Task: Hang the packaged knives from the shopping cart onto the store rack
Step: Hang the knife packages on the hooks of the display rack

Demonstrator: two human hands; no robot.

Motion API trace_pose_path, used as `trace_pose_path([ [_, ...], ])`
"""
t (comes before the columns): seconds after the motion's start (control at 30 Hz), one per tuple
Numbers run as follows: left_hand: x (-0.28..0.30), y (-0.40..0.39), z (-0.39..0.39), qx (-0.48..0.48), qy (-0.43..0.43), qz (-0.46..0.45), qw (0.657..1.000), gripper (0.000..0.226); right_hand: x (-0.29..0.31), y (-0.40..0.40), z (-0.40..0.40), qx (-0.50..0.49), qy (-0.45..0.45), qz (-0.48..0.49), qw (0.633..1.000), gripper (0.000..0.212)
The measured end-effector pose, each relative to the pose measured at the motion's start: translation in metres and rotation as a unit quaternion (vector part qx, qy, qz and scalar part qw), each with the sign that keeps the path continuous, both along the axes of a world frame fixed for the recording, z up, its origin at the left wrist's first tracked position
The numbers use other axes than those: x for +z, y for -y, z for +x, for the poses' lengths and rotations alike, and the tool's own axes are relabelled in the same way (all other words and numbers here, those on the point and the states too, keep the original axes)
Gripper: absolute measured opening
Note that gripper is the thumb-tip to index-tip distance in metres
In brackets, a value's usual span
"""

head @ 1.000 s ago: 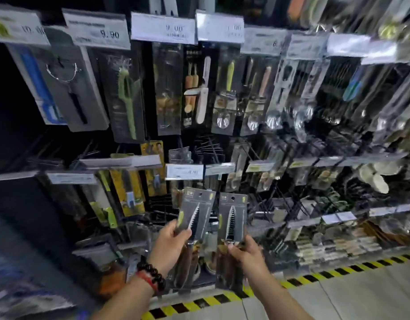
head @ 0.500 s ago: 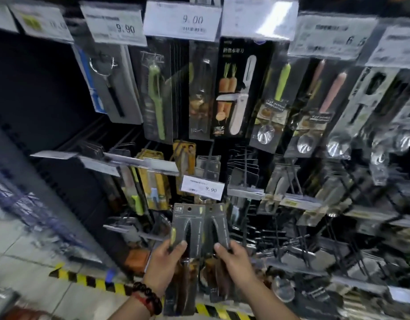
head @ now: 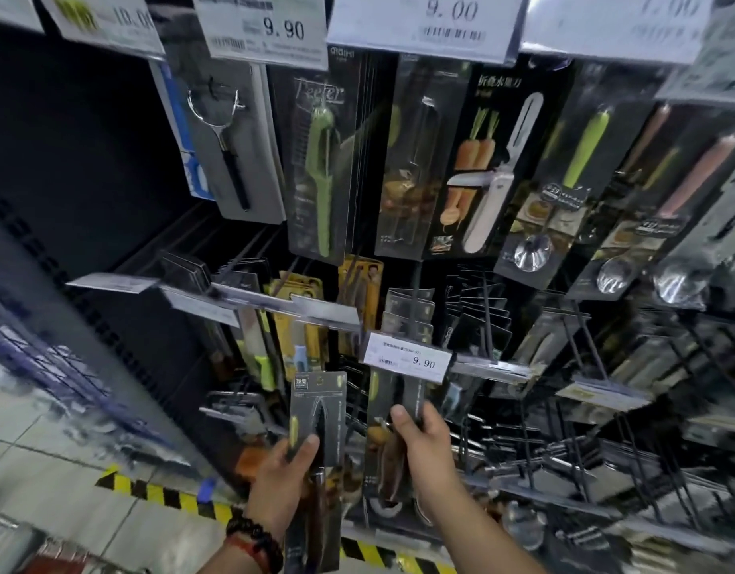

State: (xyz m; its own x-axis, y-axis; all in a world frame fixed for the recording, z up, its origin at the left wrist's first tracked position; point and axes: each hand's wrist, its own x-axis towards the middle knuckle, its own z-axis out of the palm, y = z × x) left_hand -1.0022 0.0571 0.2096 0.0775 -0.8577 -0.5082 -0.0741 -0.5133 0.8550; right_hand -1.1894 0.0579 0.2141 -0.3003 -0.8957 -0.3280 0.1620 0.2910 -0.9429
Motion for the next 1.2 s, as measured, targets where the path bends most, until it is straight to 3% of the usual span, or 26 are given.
trace_pose_path([
  [0.03, -0.003, 0.003, 0.002, -0.003, 0.006, 0.004, 1.0, 0.033, 0.005, 0.002, 0.003, -0.003, 0.009, -0.015, 1.0, 0.05],
  [0.1, -0.008, 0.008, 0.005, -0.01, 0.006, 0.017, 1.0, 0.043, -0.001, 0.008, 0.004, -0.025, 0.011, -0.005, 1.0, 0.063],
  [0.13, -0.009, 0.01, 0.006, -0.014, -0.003, 0.026, 1.0, 0.057, -0.001, 0.009, 0.006, -0.035, 0.01, -0.006, 0.999, 0.057],
  [0.2, -0.012, 0.014, 0.009, -0.021, -0.014, 0.036, 0.999, 0.085, -0.003, 0.01, 0.006, -0.051, 0.0, -0.018, 0.999, 0.022],
  [0.3, -0.016, 0.019, 0.012, -0.033, -0.016, 0.043, 0.998, 0.109, -0.004, 0.011, 0.004, -0.061, -0.005, -0.02, 0.998, 0.01],
  [0.37, -0.018, 0.02, 0.012, -0.038, -0.014, 0.037, 0.998, 0.101, -0.006, 0.009, 0.005, -0.066, 0.004, -0.031, 0.997, 0.008],
  [0.43, -0.018, 0.02, 0.011, -0.045, -0.015, 0.028, 0.998, 0.079, -0.007, 0.006, 0.007, -0.079, 0.012, -0.026, 0.996, 0.021],
  [0.57, -0.022, 0.019, 0.012, -0.041, -0.019, 0.028, 0.999, 0.048, -0.009, 0.006, 0.007, -0.08, 0.015, -0.013, 0.997, 0.023],
  [0.73, -0.017, 0.018, 0.01, -0.04, -0.047, 0.031, 0.998, 0.041, -0.011, 0.015, 0.003, -0.07, 0.001, -0.004, 0.998, 0.017],
  [0.93, -0.004, 0.016, 0.006, -0.071, -0.053, 0.007, 0.996, 0.036, -0.007, 0.056, -0.004, -0.034, -0.012, 0.018, 0.999, 0.031],
  [1.13, 0.003, 0.011, -0.004, -0.12, -0.03, -0.022, 0.992, 0.022, 0.003, 0.076, -0.015, 0.003, -0.097, 0.061, 0.993, 0.012],
  [1.2, 0.002, 0.01, -0.008, -0.136, -0.026, -0.032, 0.99, 0.021, 0.004, 0.07, -0.015, -0.021, -0.1, 0.059, 0.993, 0.028],
])
